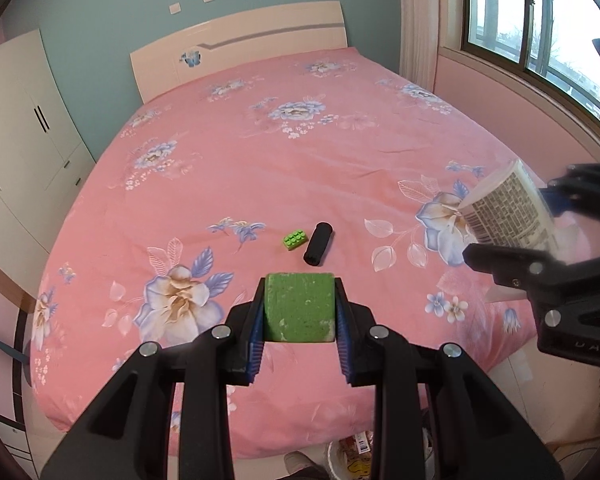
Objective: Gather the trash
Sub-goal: 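Carry the green block and clear cup with both tools over the trash bin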
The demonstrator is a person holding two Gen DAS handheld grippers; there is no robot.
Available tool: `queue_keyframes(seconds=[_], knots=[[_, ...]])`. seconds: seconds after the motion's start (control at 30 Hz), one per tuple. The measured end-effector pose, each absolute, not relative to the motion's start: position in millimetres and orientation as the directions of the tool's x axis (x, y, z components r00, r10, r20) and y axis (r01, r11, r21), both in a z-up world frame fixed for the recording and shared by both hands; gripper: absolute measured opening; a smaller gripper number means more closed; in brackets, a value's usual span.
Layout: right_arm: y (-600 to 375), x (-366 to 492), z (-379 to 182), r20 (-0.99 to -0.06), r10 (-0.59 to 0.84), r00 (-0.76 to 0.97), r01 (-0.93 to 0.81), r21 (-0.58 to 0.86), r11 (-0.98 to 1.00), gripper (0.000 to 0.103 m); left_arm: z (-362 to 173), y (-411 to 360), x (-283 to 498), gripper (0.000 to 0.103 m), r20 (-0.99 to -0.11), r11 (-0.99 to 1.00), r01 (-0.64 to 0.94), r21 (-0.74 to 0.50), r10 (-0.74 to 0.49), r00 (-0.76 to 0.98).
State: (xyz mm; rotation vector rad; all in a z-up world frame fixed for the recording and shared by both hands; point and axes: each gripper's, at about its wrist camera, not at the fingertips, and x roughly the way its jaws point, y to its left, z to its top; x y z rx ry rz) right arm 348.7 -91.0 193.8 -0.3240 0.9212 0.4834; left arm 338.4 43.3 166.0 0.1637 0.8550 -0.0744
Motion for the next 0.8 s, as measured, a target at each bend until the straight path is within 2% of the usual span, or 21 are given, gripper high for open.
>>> queue_keyframes(seconds=[0.37,0.8], knots=[[-93.5,281.2,196.6,-0.818,0.253,0.516,-0.552,-0.092,0.829,0.049,171.2,38.3,277.8,0.032,-0.746,0.972,0.184,0.144,-0.015,0.666],[-97.3,234.2,142.4,-0.866,0.243,0.437,-0.576,-0.061,0.815,0.049,112.8,35.0,234.0,0.032,-0.808,0.961,0.241,0.136,-0.033,0.588]])
